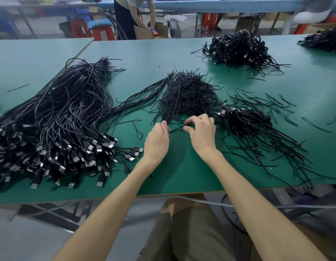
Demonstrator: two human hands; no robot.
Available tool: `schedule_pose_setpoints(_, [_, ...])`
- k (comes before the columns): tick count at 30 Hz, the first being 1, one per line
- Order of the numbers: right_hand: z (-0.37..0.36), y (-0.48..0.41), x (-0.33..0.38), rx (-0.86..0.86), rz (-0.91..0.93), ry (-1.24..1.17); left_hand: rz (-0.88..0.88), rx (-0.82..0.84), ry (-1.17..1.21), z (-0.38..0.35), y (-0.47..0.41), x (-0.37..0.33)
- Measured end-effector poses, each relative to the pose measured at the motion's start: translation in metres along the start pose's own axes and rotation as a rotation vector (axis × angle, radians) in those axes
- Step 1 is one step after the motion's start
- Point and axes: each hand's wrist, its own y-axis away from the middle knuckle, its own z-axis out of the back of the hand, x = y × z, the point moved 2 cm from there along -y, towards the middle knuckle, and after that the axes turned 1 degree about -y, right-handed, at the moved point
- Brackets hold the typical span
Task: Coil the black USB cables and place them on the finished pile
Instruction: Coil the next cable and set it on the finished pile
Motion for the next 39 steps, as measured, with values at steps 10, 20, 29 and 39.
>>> schedule_pose_setpoints(10, [-0.011,-0.007,-0.006,0.004,-0.016,0.022,-0.046,-0.004,0.030,-0.005,-0.004,0.010])
schedule_pose_setpoints(20, [-0.003,0.003,-0.003,-0.051,-0.039,-0.188,-0.048,-0.006,0.109,-0.002,0.000,0.009])
schedule_pose_setpoints(29, [0.011,0.008,0.003,-0.142,0.013,-0.486,-0.030,-0.004,0.064,-0.002,-0.002,0.010])
schedule_pose_setpoints(39, [0.013,0.013,0.005,-0.263,0.168,-0.476,-0.007,0.001,0.026,-0.002,-0.005,0.009])
